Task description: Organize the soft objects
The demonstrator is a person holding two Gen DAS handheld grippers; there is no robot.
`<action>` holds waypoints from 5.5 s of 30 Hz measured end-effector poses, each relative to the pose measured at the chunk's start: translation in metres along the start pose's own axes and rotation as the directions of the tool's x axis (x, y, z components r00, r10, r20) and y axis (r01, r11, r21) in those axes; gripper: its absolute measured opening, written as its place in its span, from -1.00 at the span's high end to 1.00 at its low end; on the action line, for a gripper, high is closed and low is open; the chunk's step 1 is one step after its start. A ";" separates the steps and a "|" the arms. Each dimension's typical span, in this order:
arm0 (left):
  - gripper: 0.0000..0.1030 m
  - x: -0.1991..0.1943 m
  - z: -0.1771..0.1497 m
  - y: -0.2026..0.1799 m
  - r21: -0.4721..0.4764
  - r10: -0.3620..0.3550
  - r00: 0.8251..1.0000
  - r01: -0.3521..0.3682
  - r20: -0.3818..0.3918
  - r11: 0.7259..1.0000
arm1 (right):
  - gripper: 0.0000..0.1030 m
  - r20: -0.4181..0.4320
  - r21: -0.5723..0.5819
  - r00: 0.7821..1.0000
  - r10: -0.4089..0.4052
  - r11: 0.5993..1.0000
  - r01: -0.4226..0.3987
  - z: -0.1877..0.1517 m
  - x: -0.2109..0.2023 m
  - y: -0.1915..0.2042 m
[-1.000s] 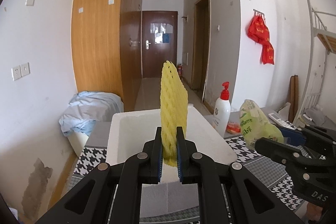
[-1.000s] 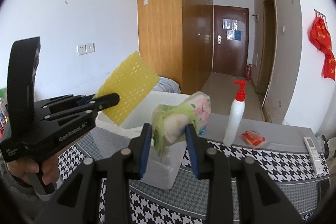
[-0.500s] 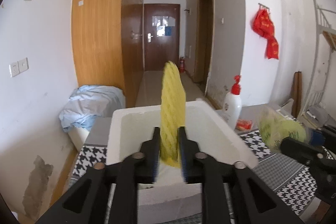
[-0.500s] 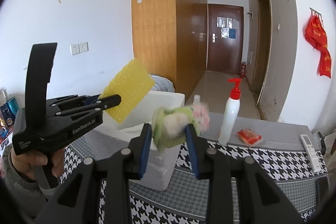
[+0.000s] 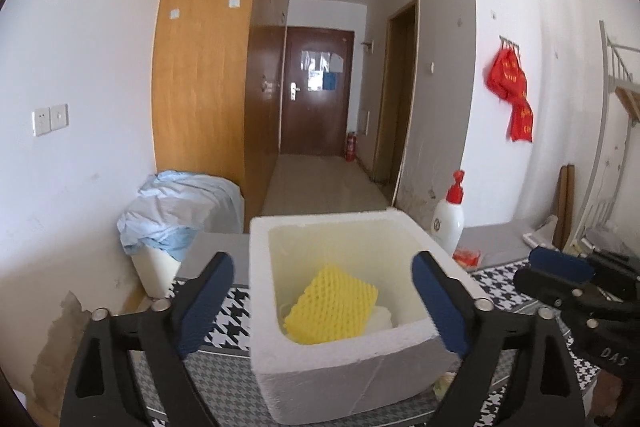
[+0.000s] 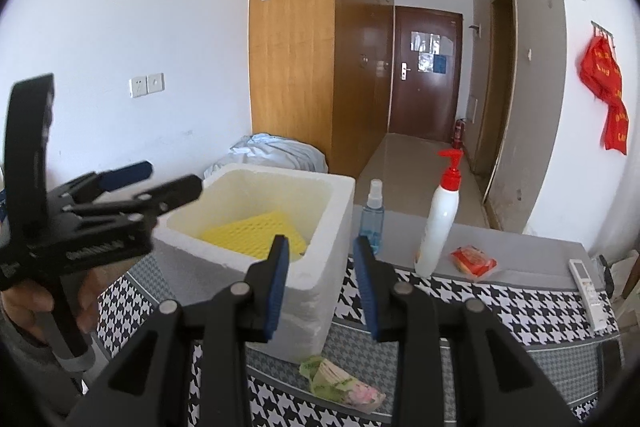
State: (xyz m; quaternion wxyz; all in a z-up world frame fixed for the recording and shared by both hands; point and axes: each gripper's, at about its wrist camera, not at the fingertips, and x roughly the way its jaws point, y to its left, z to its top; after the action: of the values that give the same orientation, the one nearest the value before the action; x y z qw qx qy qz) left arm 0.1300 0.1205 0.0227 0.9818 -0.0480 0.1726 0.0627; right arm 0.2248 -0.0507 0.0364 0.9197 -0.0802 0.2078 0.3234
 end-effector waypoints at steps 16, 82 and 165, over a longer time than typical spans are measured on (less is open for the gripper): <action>-0.97 -0.008 -0.008 0.011 -0.006 0.018 1.000 -0.018 0.014 1.000 | 0.27 -0.058 0.002 0.998 0.010 1.000 -0.010 -0.021 0.009 -0.006; -0.97 -0.032 -0.048 0.015 -0.041 -0.029 0.999 0.028 -0.043 0.999 | 0.55 -0.278 -0.047 0.959 -0.054 0.998 0.042 -0.099 0.015 -0.031; -0.98 -0.133 -0.085 -0.017 -0.012 0.089 0.994 -0.088 0.057 0.996 | -0.51 -0.010 0.024 0.997 0.078 0.997 -0.077 0.005 -0.025 0.017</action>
State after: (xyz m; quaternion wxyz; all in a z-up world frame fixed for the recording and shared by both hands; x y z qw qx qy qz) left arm -0.0199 0.0794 -0.0095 0.9824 -0.0433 0.1459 0.1085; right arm 0.1982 -0.0499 0.0513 0.9061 -0.0631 0.2197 0.3559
